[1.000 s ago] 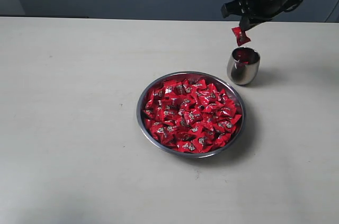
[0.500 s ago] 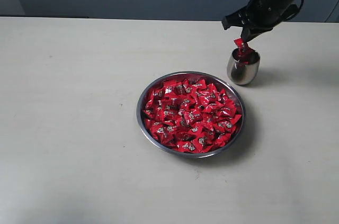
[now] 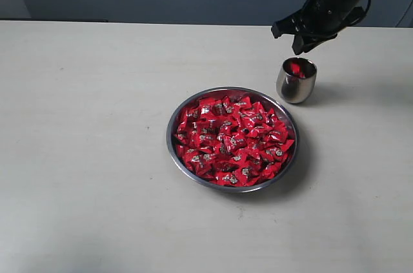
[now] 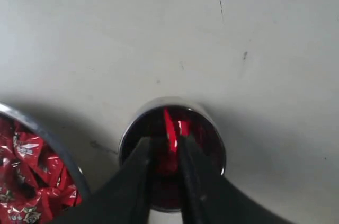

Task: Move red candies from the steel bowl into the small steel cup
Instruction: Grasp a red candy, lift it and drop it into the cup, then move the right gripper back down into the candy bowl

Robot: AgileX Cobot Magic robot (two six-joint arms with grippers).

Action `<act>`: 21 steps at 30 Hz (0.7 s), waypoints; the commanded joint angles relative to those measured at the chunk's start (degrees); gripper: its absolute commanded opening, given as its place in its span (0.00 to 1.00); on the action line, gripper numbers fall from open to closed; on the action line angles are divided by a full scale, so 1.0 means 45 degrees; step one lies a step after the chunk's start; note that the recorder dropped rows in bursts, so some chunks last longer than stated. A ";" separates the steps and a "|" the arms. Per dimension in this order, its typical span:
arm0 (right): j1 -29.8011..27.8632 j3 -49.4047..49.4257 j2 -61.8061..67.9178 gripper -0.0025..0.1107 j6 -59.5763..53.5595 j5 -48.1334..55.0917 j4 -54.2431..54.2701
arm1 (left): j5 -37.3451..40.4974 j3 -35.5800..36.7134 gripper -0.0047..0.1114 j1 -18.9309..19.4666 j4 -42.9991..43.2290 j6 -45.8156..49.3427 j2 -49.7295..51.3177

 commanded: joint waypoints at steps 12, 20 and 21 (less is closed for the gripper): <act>0.0013 -0.0075 -0.0113 0.30 -0.0683 0.1278 0.2388 | -0.0023 0.0049 0.04 -0.0121 0.0073 -0.0033 -0.0057; 0.0896 -0.0052 -0.0038 0.30 -0.2050 0.1780 0.3839 | -0.0023 0.0049 0.04 -0.0121 0.0073 -0.0033 -0.0057; 0.1043 -0.0052 -0.0016 0.30 -0.2050 0.1730 0.3839 | -0.0023 0.0049 0.04 -0.0121 0.0073 -0.0033 -0.0057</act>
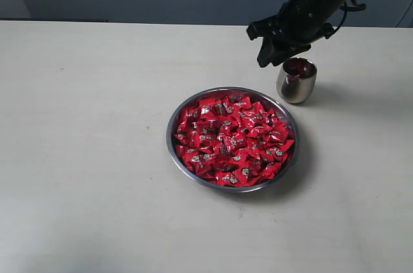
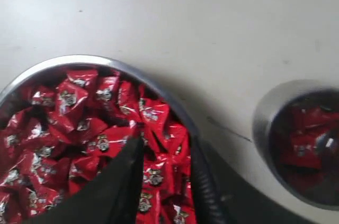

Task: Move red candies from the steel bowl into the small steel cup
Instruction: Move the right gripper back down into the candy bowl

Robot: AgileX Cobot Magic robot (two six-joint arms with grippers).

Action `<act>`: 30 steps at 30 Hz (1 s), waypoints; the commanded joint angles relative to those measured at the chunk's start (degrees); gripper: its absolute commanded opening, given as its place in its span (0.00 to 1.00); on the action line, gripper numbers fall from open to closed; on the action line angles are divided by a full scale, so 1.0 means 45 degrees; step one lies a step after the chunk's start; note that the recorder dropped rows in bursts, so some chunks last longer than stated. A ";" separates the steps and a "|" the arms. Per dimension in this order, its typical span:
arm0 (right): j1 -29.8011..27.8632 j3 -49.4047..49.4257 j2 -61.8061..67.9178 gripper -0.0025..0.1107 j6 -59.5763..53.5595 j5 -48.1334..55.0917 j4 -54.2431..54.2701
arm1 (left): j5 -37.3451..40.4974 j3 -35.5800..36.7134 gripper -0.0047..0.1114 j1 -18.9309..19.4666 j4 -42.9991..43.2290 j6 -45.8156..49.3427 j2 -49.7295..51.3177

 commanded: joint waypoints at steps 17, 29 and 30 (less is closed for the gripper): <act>0.2141 -0.0052 0.1091 0.30 -0.0239 -0.1564 0.0249 | -0.0023 0.0049 0.04 -0.0121 0.0073 -0.0033 -0.0057; 0.2355 -0.0052 0.1743 0.30 -0.0264 -0.1976 0.0975 | -0.0023 0.0049 0.04 -0.0121 0.0073 -0.0033 -0.0057; 0.2355 -0.0052 0.1809 0.30 -0.0264 -0.1976 0.0975 | -0.0023 0.0049 0.04 -0.0121 0.0073 -0.0033 -0.0057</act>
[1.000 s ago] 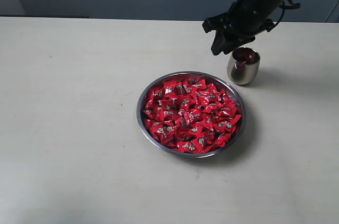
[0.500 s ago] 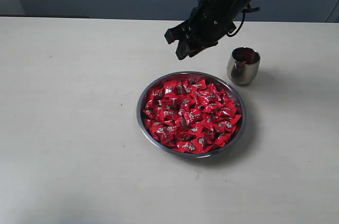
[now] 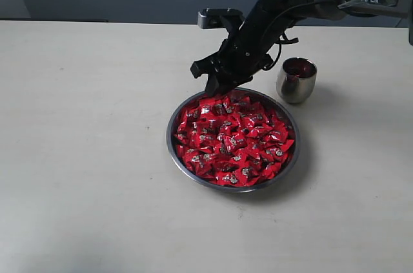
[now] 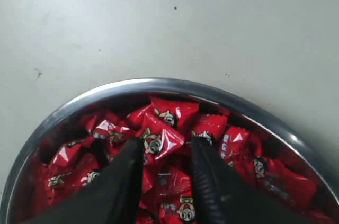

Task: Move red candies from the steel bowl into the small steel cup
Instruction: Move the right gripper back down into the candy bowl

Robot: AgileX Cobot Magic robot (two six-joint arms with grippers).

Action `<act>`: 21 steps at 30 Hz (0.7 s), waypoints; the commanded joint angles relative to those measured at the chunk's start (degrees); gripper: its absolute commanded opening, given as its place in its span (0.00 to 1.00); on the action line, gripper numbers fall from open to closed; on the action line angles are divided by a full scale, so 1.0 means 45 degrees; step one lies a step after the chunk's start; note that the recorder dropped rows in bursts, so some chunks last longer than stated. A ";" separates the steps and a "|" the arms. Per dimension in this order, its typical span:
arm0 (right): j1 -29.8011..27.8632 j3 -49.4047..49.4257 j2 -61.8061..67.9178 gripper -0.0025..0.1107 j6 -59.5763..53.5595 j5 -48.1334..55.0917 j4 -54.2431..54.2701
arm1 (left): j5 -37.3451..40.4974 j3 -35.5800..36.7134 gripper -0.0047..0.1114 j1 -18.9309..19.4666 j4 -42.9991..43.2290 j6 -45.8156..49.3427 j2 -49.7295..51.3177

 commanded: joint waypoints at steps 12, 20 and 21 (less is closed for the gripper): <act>-0.0015 -0.0031 0.0545 0.30 -0.0055 -0.0033 0.0470 | -0.0023 0.0049 0.04 -0.0121 0.0073 -0.0033 -0.0057; -0.0015 -0.0031 0.0573 0.30 -0.0118 -0.0157 0.0495 | -0.0023 0.0049 0.04 -0.0121 0.0073 -0.0033 -0.0057; -0.0015 -0.0031 0.0559 0.30 -0.0118 -0.0157 0.0531 | -0.0023 0.0049 0.04 -0.0121 0.0073 -0.0033 -0.0057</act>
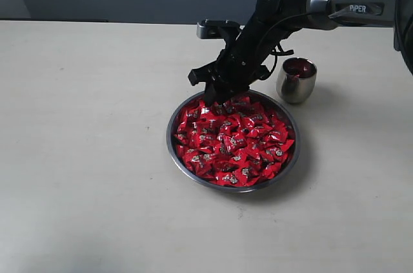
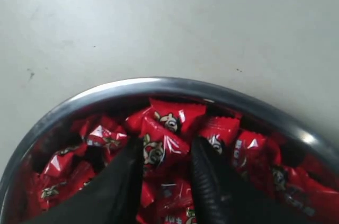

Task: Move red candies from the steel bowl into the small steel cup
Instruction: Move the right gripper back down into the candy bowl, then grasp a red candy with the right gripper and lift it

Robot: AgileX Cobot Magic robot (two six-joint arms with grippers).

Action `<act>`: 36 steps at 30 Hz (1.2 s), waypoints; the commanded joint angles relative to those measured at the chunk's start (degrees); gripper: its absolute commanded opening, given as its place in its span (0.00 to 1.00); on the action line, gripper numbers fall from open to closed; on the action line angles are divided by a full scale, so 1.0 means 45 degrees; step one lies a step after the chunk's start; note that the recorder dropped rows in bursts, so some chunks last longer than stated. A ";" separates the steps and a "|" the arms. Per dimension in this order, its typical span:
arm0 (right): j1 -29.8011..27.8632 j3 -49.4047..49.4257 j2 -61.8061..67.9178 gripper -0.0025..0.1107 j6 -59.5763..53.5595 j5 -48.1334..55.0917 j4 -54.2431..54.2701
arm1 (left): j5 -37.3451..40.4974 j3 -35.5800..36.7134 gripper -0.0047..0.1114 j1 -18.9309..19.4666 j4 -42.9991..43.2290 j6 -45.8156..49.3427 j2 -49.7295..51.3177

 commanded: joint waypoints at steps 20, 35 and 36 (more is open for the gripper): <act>0.0241 -0.0031 0.0364 0.30 -0.0707 0.0140 0.0853 | -0.0023 0.0049 0.04 -0.0121 0.0073 -0.0033 -0.0057; 0.0726 -0.0031 0.0364 0.02 -0.0707 -0.0269 0.0109 | -0.0023 0.0049 0.04 -0.0121 0.0073 -0.0033 -0.0057; 0.0726 -0.0031 0.0364 0.01 -0.0707 -0.0269 0.0109 | -0.0023 0.0049 0.04 -0.0121 0.0073 -0.0033 -0.0057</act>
